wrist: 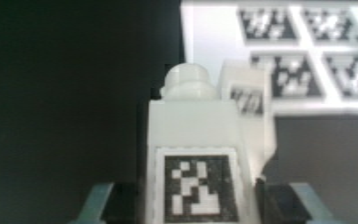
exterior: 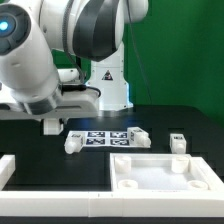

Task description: Assemble one leg

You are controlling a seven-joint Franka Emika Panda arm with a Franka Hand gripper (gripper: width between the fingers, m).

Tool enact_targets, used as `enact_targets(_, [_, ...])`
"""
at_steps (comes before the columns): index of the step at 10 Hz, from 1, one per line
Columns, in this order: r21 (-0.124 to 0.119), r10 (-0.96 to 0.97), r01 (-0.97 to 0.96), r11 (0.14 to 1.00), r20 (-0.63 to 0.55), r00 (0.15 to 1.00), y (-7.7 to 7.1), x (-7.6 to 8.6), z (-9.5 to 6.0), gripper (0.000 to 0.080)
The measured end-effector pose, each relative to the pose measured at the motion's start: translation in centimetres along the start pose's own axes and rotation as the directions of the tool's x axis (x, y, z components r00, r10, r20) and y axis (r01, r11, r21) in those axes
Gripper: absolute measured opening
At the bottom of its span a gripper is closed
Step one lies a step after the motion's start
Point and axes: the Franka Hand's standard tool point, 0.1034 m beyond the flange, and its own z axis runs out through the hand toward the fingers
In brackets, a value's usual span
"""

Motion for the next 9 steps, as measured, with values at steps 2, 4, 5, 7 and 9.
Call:
enact_targets(2, [0.0,0.015,-0.015,1.0,-0.121,0.993,-0.7,-0.2,-0.9,0.0284])
enact_targets(4, [-0.057,-0.08,0.065,0.996,-0.322,0.943,-7.2,-1.1,-6.9,0.0284])
enact_targets(5, [-0.06,-0.086,0.068,0.996,-0.371,0.925,-8.9,-2.0,-7.9,0.0284])
enact_targets(7, [-0.034,-0.042,0.029,0.999,-0.501,0.865,-7.4,-1.6,-7.5,0.0284])
enact_targets(9, [-0.052,-0.049,0.022,0.998,-0.615,0.787,-7.7,-0.9,-8.0,0.0284])
